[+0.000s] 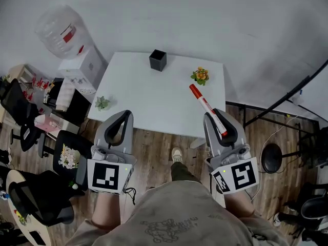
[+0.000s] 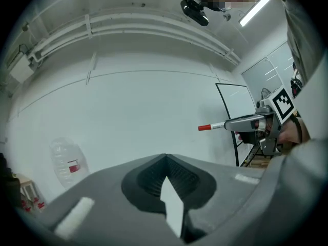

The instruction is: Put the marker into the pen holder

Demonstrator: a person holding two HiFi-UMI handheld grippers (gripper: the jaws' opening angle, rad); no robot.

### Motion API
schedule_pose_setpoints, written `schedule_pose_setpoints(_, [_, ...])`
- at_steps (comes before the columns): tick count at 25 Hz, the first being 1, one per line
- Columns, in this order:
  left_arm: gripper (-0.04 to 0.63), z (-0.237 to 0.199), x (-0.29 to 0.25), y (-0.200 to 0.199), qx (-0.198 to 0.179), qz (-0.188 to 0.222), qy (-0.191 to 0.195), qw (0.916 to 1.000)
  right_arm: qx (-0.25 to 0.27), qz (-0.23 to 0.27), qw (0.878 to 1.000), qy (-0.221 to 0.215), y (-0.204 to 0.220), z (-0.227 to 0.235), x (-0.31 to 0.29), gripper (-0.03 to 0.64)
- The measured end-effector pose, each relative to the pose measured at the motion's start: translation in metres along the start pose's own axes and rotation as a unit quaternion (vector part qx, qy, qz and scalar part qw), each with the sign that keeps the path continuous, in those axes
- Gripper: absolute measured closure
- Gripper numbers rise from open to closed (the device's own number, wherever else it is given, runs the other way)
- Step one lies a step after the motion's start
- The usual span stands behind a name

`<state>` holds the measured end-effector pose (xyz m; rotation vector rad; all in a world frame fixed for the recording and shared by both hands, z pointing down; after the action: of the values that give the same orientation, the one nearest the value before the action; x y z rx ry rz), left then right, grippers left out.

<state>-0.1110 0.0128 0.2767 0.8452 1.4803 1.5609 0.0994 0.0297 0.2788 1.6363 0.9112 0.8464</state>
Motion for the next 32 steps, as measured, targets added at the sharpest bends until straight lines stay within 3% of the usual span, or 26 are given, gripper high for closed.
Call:
schedule_pose_setpoints(17, [0.595, -0.041, -0.171, 0.002, 0.007, -0.014, -0.012, 0.9998, -0.007, -0.021, 0.998, -0.053, 0.054, 0.106, -0.157, 0.516])
schedule_pose_setpoints(24, [0.595, -0.05, -0.204, 0.02, -0.001, -0.053, -0.033, 0.9981, -0.014, -0.04, 0.997, -0.069, 0.076, 0.128, -0.183, 0.516])
schedule_pose_setpoints(32, [0.595, -0.062, -0.213, 0.019, -0.002, -0.063, -0.035, 0.9974, -0.017, -0.05, 0.996, -0.07, 0.086, 0.129, -0.2, 0.515])
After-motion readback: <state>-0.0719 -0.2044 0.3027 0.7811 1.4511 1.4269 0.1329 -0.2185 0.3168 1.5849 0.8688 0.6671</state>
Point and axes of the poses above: the fingertips, and each gripper's own axes: x backward along the fingers, z to its right, y out of its underside, the point moved 2 cm from there along x, backward along the fingers, and after that the axes turned 8 degrees about x, right-handed, at the moved point
